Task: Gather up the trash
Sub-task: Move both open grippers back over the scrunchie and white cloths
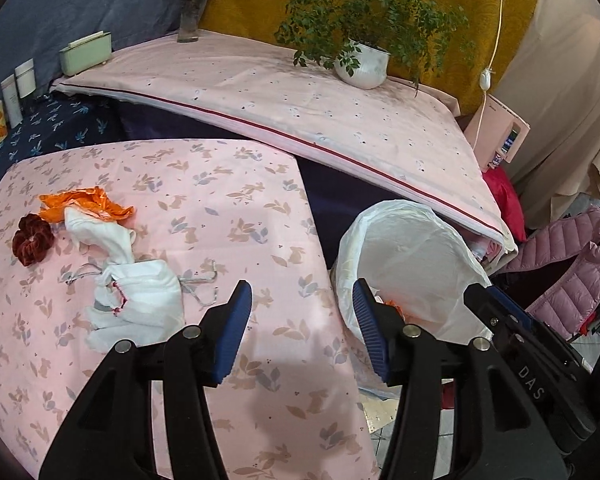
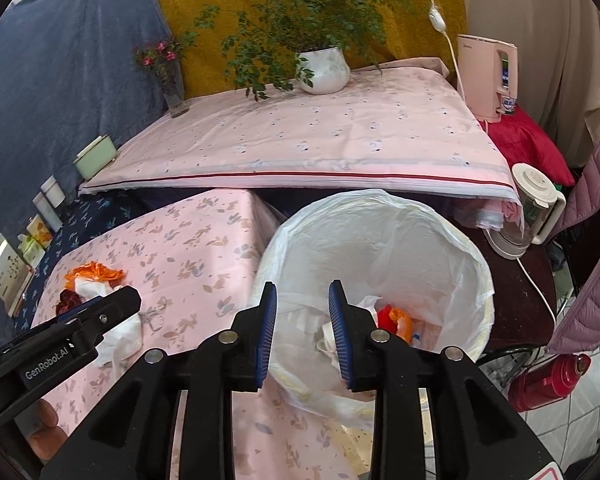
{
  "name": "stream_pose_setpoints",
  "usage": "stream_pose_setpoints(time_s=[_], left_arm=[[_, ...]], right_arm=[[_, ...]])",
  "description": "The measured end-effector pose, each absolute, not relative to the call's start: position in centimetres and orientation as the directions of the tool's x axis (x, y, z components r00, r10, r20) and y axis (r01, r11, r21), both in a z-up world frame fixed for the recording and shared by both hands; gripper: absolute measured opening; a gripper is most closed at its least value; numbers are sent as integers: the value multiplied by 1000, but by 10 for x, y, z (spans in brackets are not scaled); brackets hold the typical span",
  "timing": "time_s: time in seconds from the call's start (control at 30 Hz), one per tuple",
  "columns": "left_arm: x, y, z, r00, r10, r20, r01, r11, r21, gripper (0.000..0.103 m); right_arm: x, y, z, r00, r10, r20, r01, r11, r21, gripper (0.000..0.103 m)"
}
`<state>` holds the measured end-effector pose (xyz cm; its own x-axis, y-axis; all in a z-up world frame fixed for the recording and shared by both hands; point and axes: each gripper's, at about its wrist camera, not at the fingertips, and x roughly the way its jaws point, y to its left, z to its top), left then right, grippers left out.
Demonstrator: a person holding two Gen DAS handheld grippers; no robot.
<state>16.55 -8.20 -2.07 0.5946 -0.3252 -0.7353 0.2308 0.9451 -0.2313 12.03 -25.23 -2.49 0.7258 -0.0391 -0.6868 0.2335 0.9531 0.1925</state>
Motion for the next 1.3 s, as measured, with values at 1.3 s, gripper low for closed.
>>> stream_pose_setpoints(time_s=[1.3], left_arm=[[180,166,-71,611,-37,-791,-164,971,-173,57]], right_arm=[[166,-66,-76,619,104,-779,29,988,154,47]])
